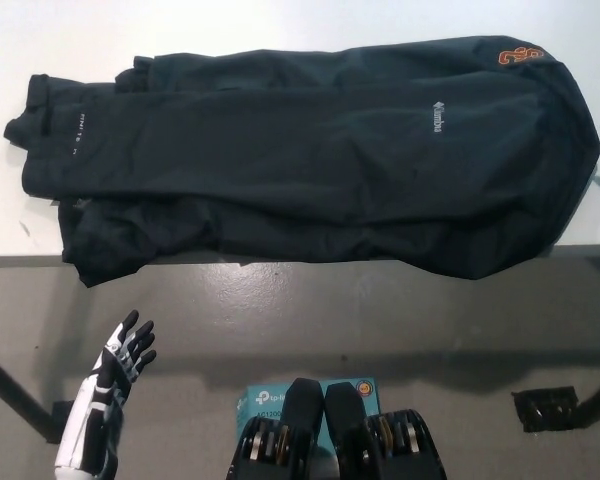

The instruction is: The robot grabs the right edges of the black jacket on the table, and folds it in half

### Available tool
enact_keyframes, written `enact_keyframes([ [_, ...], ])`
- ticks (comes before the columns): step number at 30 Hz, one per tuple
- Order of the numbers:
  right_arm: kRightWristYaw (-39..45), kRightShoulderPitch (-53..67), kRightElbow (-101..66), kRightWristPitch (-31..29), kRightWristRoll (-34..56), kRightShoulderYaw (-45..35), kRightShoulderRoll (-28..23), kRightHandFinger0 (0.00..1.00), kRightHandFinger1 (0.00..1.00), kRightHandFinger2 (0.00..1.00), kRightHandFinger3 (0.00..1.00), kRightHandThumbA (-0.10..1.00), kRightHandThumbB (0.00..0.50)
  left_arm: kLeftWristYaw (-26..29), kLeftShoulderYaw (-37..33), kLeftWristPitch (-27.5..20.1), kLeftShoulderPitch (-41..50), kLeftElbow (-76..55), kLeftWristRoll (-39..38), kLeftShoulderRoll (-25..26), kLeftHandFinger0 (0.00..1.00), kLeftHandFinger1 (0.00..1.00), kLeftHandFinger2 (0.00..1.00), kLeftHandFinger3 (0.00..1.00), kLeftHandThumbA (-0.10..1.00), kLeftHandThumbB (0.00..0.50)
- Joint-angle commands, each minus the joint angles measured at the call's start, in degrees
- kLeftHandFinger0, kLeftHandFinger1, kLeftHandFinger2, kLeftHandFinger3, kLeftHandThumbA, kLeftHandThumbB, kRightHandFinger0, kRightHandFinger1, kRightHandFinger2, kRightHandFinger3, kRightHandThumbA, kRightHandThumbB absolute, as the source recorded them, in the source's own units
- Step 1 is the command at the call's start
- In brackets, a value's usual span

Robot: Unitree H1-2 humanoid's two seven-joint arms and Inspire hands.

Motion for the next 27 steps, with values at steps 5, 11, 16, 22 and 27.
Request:
enact_keyframes([
  [5, 1.7, -2.7, 1.3, -1.4, -0.2, 0.2, -1.6, 1.00, 1.00, 1.00, 1.00, 1.00, 0.376, -0.3, 0.8, -1.9, 0.5, -1.5, -0.5, 0.8, 1.00, 1.00, 1.00, 1.00, 1.00, 0.121],
  [11, 3.2, -4.0, 5.7, -2.0, -0.8, 1.5, -1.5, 1.00, 1.00, 1.00, 1.00, 1.00, 0.383, -0.3, 1.0, -2.4, 0.4, -1.5, -0.3, 0.8, 1.00, 1.00, 1.00, 1.00, 1.00, 0.115],
  [16, 4.4, -4.9, 8.3, -2.5, -0.3, 1.5, -0.9, 1.00, 1.00, 1.00, 1.00, 1.00, 0.355, -0.4, 1.2, -2.3, 0.7, -1.5, -0.7, 0.7, 1.00, 1.00, 1.00, 1.00, 1.00, 0.123],
  [22, 5.1, -6.1, 11.7, -3.1, -1.1, 2.4, -0.4, 1.00, 1.00, 1.00, 1.00, 1.00, 0.372, -0.5, 1.2, -2.3, 0.8, -1.7, -0.8, 0.7, 1.00, 1.00, 1.00, 1.00, 1.00, 0.131],
  [27, 5.1, -6.9, 13.5, -3.6, -0.9, 2.3, 0.3, 1.00, 1.00, 1.00, 1.00, 1.00, 0.374, -0.4, 1.3, -2.4, 0.8, -1.6, -0.5, 0.6, 1.00, 1.00, 1.00, 1.00, 1.00, 0.147],
])
